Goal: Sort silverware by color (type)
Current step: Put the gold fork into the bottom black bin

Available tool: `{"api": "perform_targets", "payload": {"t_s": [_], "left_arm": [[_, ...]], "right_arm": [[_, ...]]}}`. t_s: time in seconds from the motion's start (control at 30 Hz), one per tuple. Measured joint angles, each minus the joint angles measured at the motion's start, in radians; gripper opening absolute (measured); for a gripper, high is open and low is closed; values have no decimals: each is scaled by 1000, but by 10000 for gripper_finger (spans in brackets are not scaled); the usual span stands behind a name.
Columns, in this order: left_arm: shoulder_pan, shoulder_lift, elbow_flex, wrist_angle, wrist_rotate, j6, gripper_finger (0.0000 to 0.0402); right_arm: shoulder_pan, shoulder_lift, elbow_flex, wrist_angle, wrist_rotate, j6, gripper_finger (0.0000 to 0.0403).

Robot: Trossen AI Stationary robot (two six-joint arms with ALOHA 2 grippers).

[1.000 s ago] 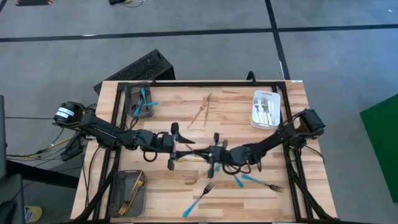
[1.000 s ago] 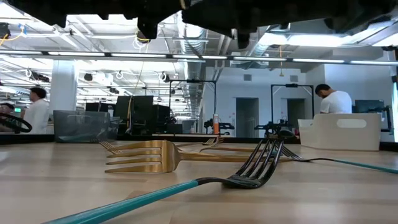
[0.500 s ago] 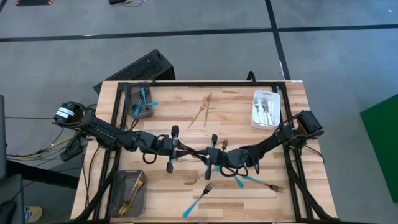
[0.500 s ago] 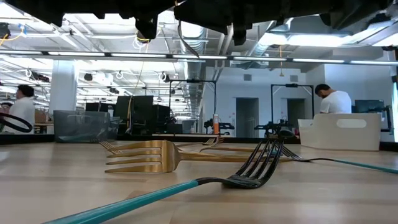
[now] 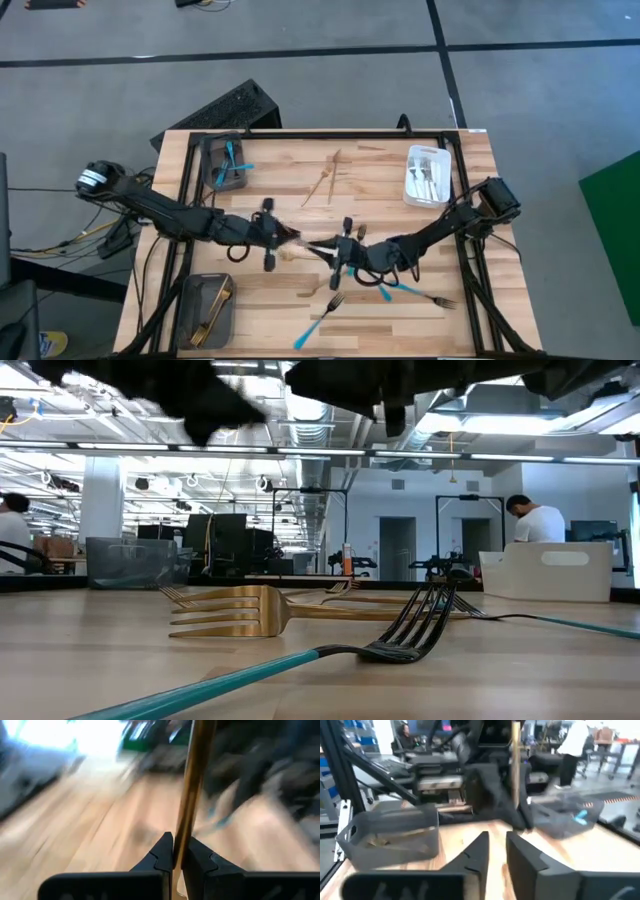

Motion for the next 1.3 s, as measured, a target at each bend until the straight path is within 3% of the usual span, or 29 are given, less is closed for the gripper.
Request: {"api": "perform_targets", "payload": {"t_s": [0.13,0.2,0.27,0.37,0.43,0.63,0.8,1.03,1.1,1.17,1.3], "left_arm": [[-80,-159,95,-543,-146,-307,6],[-123,-217,141,-787,-110,-486,7],[-161,-255,180,-954,1,-673,9],[-252,-297,194,-1084,178,-907,11],[-346,-297,174,-1106,242,-1059,11],[-612,-218,136,-1090,226,-1411,13],[-717,-137,137,-1097,175,-1536,39],[-728,-127,137,-1180,183,-1584,121],[-710,-144,137,-1197,178,-1584,140],[-690,-164,137,-1202,151,-1570,154],[-650,-205,146,-1202,20,-1455,163]], "right_arm": [[-4,2,-1,-59,57,39,120],[-16,2,-1,-69,61,42,131],[-28,2,-1,-78,61,44,137],[-38,2,-1,-86,59,65,140],[-38,2,-1,-101,58,83,139],[-39,3,-3,-125,56,95,137],[-39,3,-3,-143,54,96,143],[-46,3,-3,-166,34,96,151],[-52,3,-3,-182,-36,95,152],[-61,3,-3,-204,-171,96,152],[-83,25,-3,-235,-391,164,146]]}}
